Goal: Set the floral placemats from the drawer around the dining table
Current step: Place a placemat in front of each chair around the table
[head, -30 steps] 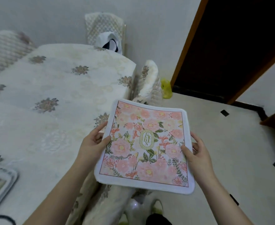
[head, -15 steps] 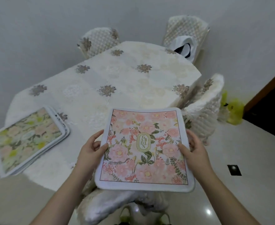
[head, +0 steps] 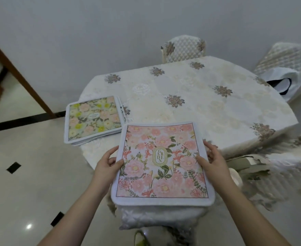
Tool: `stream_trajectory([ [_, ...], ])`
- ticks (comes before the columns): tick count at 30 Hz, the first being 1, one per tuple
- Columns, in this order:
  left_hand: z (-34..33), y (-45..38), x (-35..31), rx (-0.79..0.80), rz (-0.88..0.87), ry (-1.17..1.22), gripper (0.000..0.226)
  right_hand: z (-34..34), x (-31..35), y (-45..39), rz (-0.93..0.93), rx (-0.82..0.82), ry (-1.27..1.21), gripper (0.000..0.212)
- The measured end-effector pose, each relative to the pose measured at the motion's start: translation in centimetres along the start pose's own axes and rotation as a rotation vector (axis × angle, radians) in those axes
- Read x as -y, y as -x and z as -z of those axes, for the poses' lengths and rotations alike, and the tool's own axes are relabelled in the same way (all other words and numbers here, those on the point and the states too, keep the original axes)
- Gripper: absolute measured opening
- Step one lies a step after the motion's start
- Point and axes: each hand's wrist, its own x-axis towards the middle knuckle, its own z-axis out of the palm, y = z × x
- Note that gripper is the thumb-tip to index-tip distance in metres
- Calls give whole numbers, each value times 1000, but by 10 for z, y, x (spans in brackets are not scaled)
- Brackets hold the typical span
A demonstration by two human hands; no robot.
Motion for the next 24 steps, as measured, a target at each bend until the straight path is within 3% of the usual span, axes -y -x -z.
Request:
stream_trajectory([
  [13, 30, -46, 23, -76, 28, -20, 44, -59, 9, -50, -55, 68, 157, 52],
  [24, -7, -80, 38, -139, 76, -38, 45, -55, -8, -103, -93, 127, 200, 50],
])
